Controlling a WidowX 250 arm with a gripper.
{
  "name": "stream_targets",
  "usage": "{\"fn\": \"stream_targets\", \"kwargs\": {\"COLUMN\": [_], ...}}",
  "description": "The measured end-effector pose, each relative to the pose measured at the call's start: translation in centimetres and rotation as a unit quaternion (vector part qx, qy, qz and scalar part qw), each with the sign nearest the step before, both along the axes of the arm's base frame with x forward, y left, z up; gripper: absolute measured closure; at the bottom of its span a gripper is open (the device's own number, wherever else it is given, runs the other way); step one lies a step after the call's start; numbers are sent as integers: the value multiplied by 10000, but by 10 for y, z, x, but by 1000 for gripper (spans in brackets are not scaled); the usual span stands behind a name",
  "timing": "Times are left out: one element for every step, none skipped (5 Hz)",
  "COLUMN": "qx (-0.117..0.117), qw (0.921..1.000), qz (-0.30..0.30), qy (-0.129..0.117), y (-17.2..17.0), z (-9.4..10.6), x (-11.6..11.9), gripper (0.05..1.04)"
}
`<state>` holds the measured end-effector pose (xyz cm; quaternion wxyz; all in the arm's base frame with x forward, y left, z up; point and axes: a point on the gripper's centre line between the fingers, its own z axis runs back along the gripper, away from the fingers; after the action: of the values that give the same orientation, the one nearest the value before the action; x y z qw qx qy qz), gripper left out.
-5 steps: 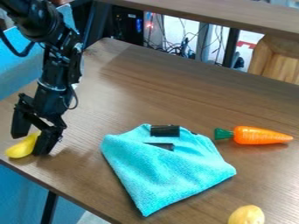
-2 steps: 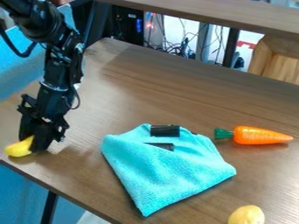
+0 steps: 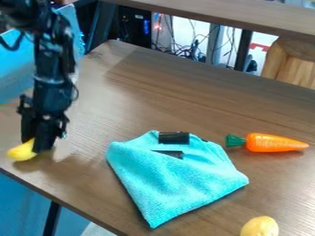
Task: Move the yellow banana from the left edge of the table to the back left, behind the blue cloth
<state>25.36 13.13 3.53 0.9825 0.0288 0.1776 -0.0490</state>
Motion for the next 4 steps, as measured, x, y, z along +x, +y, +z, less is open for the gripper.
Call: {"fn": "stream_targets", "kwargs": {"qx": [-481, -720, -840, -677], "qw": [9949, 9808, 9749, 9686], "qz": [420, 920, 1285, 1672], "qy": [-778, -1563, -1610, -1710], "y": [5, 23, 38, 52], "z": [39, 84, 76, 69], "x": [39, 74, 101, 127], "gripper": [668, 668, 668, 668]}}
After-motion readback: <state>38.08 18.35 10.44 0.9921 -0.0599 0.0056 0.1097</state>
